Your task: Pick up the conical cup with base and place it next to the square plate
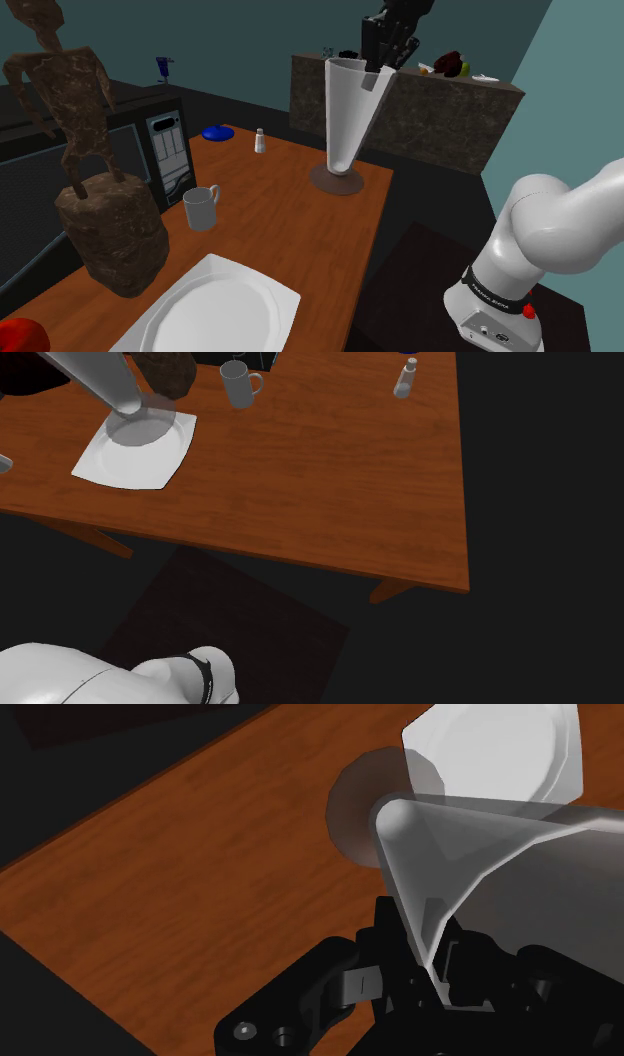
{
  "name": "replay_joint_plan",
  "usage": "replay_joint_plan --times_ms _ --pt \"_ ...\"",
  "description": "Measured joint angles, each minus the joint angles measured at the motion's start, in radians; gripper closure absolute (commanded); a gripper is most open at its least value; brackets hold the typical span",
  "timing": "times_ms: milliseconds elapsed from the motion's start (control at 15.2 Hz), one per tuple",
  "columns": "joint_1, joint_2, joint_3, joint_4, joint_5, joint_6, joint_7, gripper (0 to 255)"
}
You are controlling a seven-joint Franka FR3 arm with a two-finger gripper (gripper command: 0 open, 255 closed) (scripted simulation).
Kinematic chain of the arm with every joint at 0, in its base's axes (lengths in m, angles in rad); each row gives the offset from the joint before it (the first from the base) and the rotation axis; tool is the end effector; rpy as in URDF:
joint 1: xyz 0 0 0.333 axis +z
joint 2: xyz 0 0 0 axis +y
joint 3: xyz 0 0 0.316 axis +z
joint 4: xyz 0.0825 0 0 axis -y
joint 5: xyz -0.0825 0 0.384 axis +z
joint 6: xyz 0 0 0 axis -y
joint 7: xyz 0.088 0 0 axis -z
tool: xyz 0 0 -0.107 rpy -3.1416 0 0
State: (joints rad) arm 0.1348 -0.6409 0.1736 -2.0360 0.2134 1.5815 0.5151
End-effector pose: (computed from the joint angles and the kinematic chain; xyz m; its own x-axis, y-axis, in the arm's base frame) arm 0.3201 0.1522 0.6907 0.9700 -0.2208 0.1017 -0.2004 -0.9630 -0.1802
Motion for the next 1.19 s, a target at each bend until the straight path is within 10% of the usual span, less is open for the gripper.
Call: replay_joint_plan --times_ms 1188 --pt "0.043 0.154 0.423 0.207 0.071 0.047 0.458 255"
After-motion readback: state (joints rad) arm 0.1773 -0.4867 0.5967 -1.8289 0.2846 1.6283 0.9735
